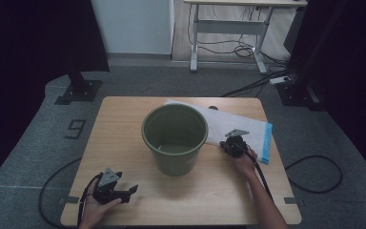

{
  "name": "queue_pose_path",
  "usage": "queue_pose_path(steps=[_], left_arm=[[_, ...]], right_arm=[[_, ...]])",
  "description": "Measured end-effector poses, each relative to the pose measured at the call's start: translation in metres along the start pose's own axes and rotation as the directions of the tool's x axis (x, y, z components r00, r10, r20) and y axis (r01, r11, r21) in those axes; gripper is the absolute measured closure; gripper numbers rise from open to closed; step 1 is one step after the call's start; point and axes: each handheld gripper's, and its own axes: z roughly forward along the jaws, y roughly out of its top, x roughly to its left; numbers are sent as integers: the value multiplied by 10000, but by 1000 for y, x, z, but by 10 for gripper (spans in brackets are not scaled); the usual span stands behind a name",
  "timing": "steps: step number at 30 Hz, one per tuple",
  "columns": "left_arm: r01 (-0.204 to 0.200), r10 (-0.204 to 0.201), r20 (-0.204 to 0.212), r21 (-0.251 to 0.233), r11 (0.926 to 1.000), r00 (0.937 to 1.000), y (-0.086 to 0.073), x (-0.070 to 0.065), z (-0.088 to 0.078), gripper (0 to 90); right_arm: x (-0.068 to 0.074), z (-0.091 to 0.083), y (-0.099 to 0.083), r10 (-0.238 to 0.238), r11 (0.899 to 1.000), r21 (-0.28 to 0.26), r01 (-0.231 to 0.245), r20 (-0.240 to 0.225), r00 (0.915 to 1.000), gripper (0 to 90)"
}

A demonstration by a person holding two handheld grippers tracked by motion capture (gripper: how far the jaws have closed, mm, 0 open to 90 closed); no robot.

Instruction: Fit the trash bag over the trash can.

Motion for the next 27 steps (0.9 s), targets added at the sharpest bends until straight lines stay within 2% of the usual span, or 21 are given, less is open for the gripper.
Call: queue_pose_path(steps=[3,5,6,7,8,14,15,18,20,23,24,25,26,27], left_arm=[[-38,38,-3,-238,9997,10000,1,-1,-2,159],[-136,135,-59,-165,9998,9999,-1,-2,-2,159],[-110,110,-13,-159,9998,9999,-1,-2,-1,159],[-110,110,-13,-159,9998,9999,-1,-2,-1,159],[-74,74,22,-173,9998,10000,-1,-2,-1,159],[-59,59,66,-71,10000,10000,-1,-3,2,159],[-59,59,66,-71,10000,10000,-1,-3,2,159],[-15,16,61,-119,9999,10000,-1,-3,1,159],[-29,31,127,-157,9999,9999,-1,-4,0,159],[-78,80,122,-130,9999,9999,-1,-5,0,158],[-74,77,165,-171,9998,9998,1,-4,0,158],[-74,77,165,-171,9998,9998,1,-4,0,158],[-74,77,159,-189,9998,9998,3,-4,1,158],[-46,50,167,-229,9997,9998,4,-3,2,159]], right_arm=[[1,-21,-15,-15,10000,-15,15,67,10000,885],[1,-27,-21,-28,10000,-81,29,100,9999,886],[2,-39,-32,195,9995,-242,-192,135,9997,886],[2,-39,-32,195,9995,-242,-192,135,9997,886],[4,-51,-43,238,9992,-328,-233,159,9996,886],[13,-84,-75,434,9987,-279,-432,91,9990,885],[13,-84,-75,434,9987,-279,-432,91,9990,885],[18,-101,-89,238,9991,-358,-227,297,9993,885],[19,-112,-102,567,9978,-368,-555,309,9979,885],[21,-116,-108,516,9985,-214,-506,478,9975,874],[23,-118,-111,399,9988,-315,-384,461,9981,777],[23,-118,-111,399,9988,-315,-384,461,9981,777],[24,-118,-111,275,9992,-305,-256,626,9977,710],[29,-117,-106,136,9987,-501,-96,814,9966,579]])
